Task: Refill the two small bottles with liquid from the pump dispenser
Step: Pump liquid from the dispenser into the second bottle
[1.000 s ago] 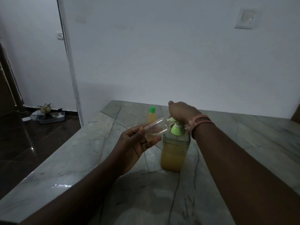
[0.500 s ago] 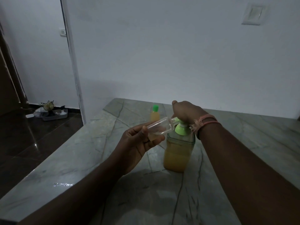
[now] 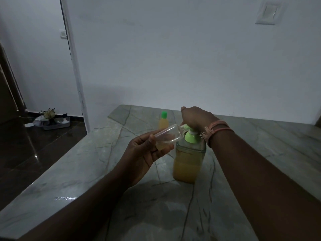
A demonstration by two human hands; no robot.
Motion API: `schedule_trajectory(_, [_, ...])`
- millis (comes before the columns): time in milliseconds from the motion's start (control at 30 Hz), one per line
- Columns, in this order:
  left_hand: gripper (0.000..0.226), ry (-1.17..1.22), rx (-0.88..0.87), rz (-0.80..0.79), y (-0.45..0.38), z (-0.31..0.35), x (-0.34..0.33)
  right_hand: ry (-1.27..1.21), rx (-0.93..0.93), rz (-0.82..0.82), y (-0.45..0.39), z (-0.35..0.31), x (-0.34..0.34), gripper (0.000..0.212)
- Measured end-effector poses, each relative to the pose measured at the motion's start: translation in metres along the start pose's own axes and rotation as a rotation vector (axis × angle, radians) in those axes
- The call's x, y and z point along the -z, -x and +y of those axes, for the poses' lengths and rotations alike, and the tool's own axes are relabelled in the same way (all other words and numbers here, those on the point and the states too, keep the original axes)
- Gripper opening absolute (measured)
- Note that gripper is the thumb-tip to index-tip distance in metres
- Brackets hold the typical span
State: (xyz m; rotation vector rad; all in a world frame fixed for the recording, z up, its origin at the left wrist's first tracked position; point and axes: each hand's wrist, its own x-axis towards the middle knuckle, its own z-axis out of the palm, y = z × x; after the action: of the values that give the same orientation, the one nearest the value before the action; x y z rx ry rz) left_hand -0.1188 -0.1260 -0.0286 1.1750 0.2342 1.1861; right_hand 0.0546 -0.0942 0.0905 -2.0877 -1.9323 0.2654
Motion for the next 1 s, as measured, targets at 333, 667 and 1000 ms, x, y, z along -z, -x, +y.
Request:
schedule_trajectory(333, [0.064, -0.010, -0.004, -0.013, -0.002, -0.001, 0.003, -0.065, -0.039, 0.025, -0.001, -0.004, 0.001, 0.045])
schedule_trajectory(667, [0.057, -0.005, -0.009, -0.026, -0.002, -0.001, 0.003, -0.026, -0.015, 0.000, -0.001, -0.005, 0.007, 0.045])
schedule_trajectory(1000, [0.061, 0.004, -0.007, -0.022, 0.000, 0.000, -0.001, 0.006, -0.037, -0.037, 0.000, -0.006, 0.008, 0.049])
